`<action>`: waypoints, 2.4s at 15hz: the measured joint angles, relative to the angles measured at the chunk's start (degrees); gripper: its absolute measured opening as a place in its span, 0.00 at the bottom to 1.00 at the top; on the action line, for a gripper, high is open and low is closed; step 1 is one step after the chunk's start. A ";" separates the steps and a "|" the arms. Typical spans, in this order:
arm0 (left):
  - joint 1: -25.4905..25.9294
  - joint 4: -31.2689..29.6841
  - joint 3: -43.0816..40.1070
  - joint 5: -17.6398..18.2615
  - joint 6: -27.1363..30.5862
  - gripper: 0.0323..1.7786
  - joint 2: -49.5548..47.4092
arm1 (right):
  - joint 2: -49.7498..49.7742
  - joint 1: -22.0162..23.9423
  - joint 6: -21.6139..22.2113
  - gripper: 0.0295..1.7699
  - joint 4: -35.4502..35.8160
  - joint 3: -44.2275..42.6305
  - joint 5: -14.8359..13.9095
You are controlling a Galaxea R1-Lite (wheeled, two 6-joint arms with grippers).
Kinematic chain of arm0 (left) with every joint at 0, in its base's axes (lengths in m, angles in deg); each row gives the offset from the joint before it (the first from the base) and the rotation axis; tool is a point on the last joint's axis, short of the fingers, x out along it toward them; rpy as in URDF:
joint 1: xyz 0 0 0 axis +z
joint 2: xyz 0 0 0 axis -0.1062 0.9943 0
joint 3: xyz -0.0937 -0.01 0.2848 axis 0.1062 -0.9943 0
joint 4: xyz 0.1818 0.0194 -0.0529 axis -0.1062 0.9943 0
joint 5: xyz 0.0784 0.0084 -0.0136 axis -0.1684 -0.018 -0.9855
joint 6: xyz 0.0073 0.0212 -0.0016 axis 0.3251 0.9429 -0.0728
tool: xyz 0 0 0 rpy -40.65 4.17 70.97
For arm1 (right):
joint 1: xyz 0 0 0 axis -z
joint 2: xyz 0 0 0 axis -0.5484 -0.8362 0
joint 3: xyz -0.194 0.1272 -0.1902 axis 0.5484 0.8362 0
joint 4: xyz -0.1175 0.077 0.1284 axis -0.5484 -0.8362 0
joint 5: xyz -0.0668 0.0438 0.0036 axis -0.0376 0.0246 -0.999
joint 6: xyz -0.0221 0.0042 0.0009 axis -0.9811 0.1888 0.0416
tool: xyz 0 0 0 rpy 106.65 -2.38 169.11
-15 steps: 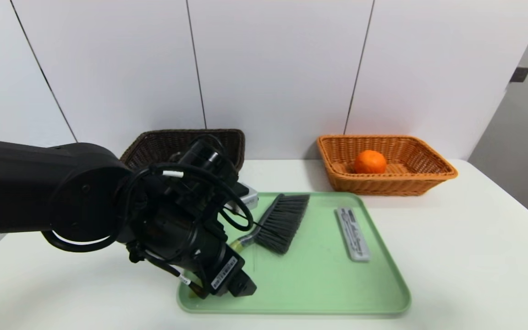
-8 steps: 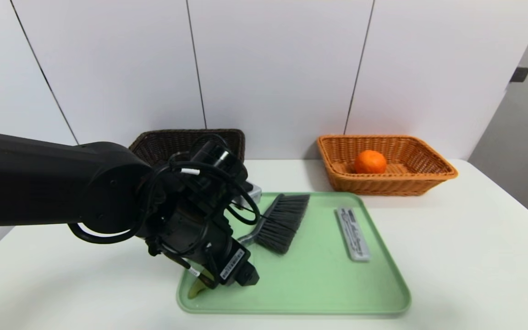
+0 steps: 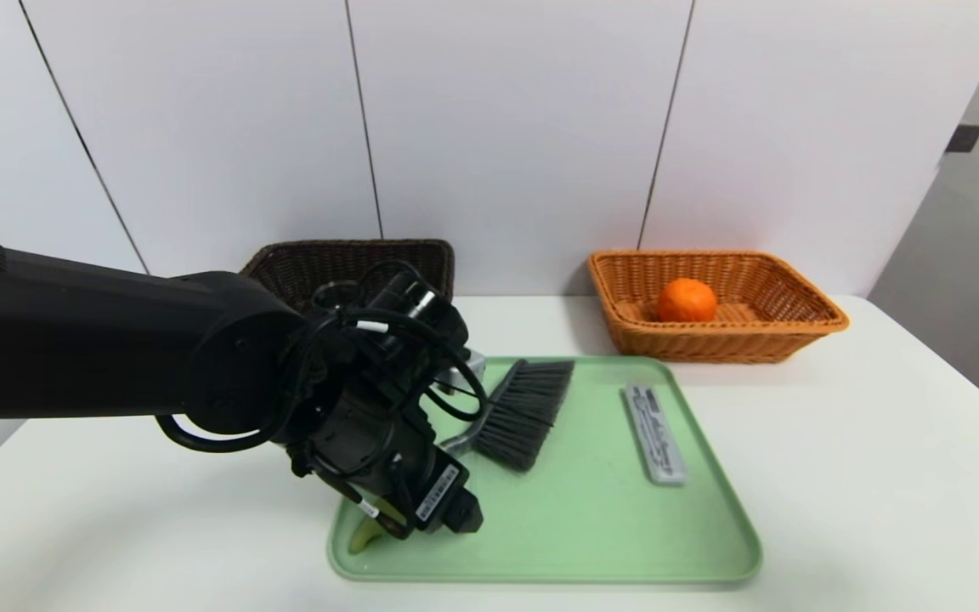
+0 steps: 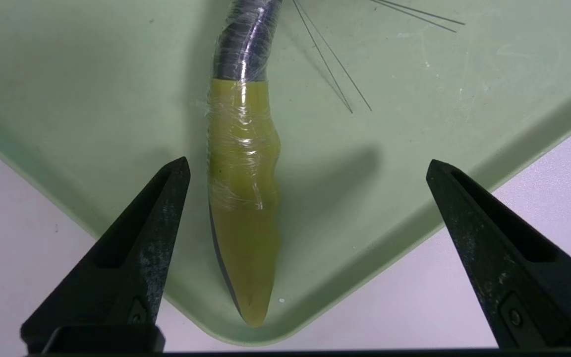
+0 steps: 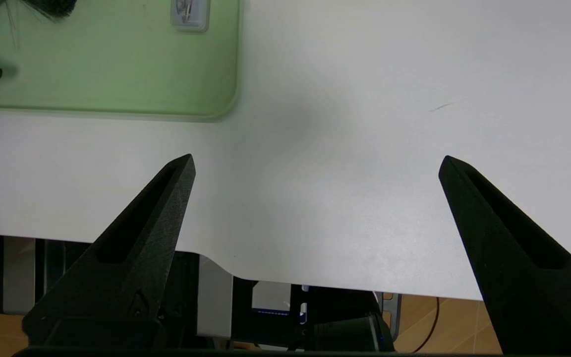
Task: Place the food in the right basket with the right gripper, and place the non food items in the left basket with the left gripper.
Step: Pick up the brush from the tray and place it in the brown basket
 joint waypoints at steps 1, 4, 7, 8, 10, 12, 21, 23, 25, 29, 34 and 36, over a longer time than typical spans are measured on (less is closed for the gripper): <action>0.02 -0.16 0.22 -0.06 -0.05 0.95 0.20 | -0.04 0.00 -0.04 0.96 -0.02 0.06 0.00; 0.06 0.06 2.21 0.44 -3.52 0.95 0.66 | 0.07 0.00 -0.02 0.96 -0.05 0.59 -0.05; -0.02 0.89 4.96 2.83 -8.48 0.95 0.66 | 0.46 0.00 0.11 0.96 -0.13 1.24 -0.09; -0.02 1.69 5.46 2.97 -8.84 0.95 0.63 | 0.71 -0.01 0.16 0.96 -0.16 1.55 -0.06; -0.02 2.79 5.84 3.06 -10.11 0.95 0.61 | 1.12 -0.01 0.20 0.96 -0.11 2.33 -0.09; -0.02 3.47 5.77 3.00 -9.97 0.95 0.55 | 1.56 -0.01 0.17 0.96 -0.07 2.74 -0.09; 0.09 8.75 5.46 0.83 -7.92 0.95 1.18 | 2.11 0.00 0.16 0.96 -0.02 2.90 -0.09; 0.15 8.75 5.49 0.57 -6.78 0.95 1.51 | 2.11 0.00 0.09 0.96 0.00 2.90 -0.11; 0.15 8.78 5.33 0.57 -6.66 0.95 1.84 | 2.11 0.00 0.09 0.96 -0.02 2.90 -0.13; 0.26 8.78 5.29 0.00 -6.50 0.95 2.12 | 2.11 -0.01 0.09 0.96 -0.05 2.93 -0.13; 0.89 8.78 5.33 -3.61 -4.18 0.95 2.60 | 2.12 -0.01 -0.02 0.96 -0.05 2.99 -0.09; 1.00 8.78 5.35 -3.74 -4.13 0.95 2.84 | 2.12 -0.01 -0.04 0.96 -0.05 2.99 -0.06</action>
